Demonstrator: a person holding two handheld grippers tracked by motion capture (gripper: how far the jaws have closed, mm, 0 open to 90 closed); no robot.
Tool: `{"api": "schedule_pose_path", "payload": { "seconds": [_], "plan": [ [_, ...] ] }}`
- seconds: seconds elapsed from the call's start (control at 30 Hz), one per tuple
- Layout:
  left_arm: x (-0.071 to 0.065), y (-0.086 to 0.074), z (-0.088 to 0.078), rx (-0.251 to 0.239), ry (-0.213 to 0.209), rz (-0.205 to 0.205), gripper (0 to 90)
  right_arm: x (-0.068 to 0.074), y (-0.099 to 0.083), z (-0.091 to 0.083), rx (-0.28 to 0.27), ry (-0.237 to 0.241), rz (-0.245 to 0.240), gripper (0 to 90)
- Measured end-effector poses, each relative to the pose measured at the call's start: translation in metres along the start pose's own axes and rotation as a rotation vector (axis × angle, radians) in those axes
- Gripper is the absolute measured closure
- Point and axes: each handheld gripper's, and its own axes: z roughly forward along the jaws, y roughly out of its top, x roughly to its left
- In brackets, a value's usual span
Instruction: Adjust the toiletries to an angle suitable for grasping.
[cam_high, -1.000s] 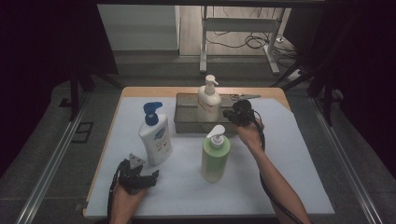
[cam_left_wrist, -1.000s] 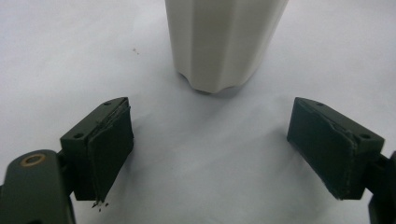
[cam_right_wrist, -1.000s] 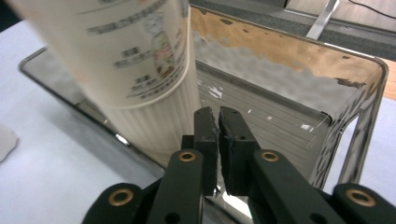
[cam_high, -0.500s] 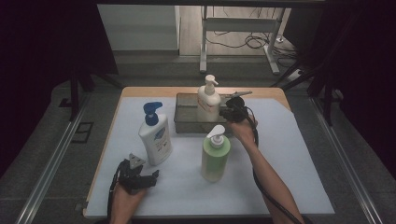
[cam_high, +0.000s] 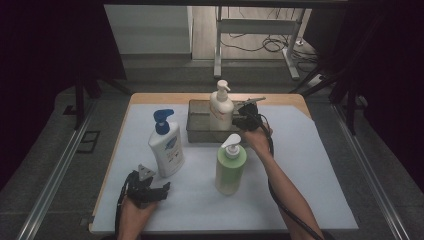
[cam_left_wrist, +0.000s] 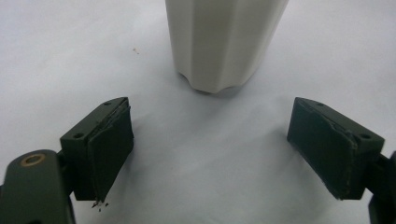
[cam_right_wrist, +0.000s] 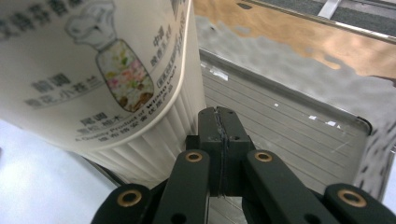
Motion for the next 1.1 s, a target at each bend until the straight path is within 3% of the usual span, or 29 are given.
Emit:
{"api": "schedule_pose_path", "payload": {
  "seconds": [0.3,0.7,1.1],
  "plan": [
    [0.0,0.0,0.0,0.0,0.0,0.0,14.2,0.01,0.003,0.005,0.002,0.027,-0.024,89.0],
    [0.0,0.0,0.0,0.0,0.0,-0.001,14.2,0.013,0.014,0.01,-0.01,0.036,-0.009,89.2],
    [0.0,0.0,0.0,0.0,-0.001,-0.001,14.2,0.022,0.014,0.02,0.037,0.049,-0.026,89.2]
  ]
}}
